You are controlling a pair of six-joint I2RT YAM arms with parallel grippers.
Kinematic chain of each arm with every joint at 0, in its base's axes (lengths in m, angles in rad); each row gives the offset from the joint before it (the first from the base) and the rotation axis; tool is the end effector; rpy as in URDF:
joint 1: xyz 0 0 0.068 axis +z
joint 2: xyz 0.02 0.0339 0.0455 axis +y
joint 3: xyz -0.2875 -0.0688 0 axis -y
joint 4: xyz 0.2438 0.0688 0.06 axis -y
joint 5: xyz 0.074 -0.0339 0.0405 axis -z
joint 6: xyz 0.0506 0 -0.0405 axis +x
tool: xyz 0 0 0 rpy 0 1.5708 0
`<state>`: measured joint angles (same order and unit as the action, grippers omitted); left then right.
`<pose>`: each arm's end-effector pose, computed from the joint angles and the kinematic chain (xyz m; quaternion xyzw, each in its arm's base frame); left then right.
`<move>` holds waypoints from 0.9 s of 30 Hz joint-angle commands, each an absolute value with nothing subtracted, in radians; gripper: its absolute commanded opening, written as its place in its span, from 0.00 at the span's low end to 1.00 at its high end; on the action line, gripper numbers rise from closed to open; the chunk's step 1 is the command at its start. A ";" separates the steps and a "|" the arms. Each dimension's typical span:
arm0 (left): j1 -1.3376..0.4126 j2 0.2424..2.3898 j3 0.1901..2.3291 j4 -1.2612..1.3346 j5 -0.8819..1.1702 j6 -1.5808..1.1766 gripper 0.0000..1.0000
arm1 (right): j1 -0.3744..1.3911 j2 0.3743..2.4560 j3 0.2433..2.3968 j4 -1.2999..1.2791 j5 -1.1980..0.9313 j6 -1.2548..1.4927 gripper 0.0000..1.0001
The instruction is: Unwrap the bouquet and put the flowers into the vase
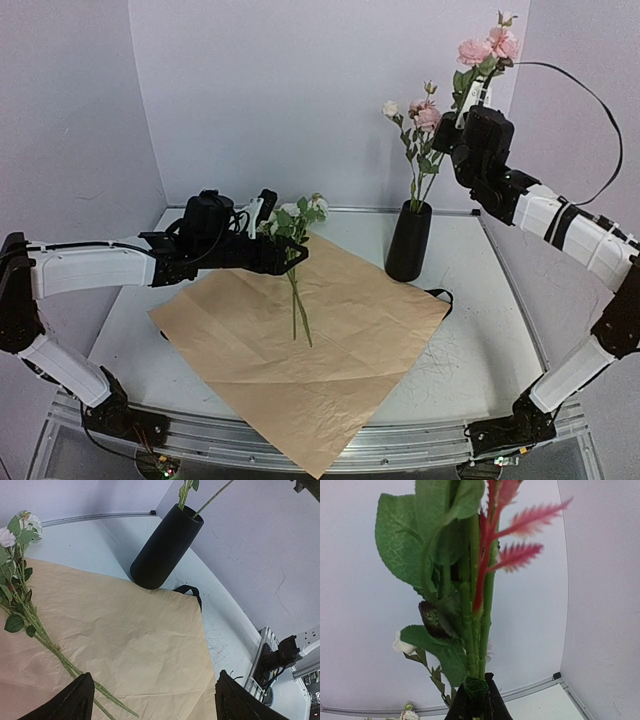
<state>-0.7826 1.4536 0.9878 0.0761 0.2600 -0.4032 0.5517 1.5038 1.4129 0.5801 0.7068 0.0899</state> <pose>0.2353 -0.2524 0.2964 0.2262 0.7952 -0.3978 0.3977 0.3138 0.1546 0.4908 0.1783 0.5381 0.0845 0.8195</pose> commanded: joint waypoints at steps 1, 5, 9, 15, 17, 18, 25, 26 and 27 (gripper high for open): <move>-0.784 1.433 1.024 0.074 0.241 -0.374 0.84 | 0.527 1.521 1.354 0.649 0.717 0.196 0.00; -0.784 1.434 1.032 0.073 0.241 -0.367 0.84 | 0.526 1.537 1.303 0.651 0.717 0.241 0.00; -0.784 1.440 1.033 0.072 0.238 -0.361 0.84 | 0.526 1.555 1.250 0.649 0.717 0.284 0.00; -0.784 1.447 1.038 0.073 0.245 -0.363 0.84 | 0.526 1.617 1.198 0.647 0.741 0.327 0.00; -0.784 1.451 1.041 0.073 0.247 -0.362 0.85 | 0.526 1.636 1.191 0.644 0.742 0.337 0.00; -0.784 1.452 1.043 0.071 0.248 -0.363 0.84 | 0.526 1.647 1.190 0.640 0.745 0.341 0.01; -0.784 1.453 1.045 0.073 0.251 -0.361 0.84 | 0.526 1.687 1.180 0.596 0.757 0.388 0.05; -0.784 1.453 1.046 0.073 0.250 -0.360 0.84 | 0.526 1.686 1.174 0.593 0.757 0.395 0.06; -0.784 1.453 1.046 0.072 0.249 -0.360 0.85 | 0.527 1.683 1.167 0.592 0.758 0.397 0.08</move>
<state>-0.7826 1.4544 0.9951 0.0574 0.2531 -0.3813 0.5255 1.6894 1.1855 0.5839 0.7245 0.3564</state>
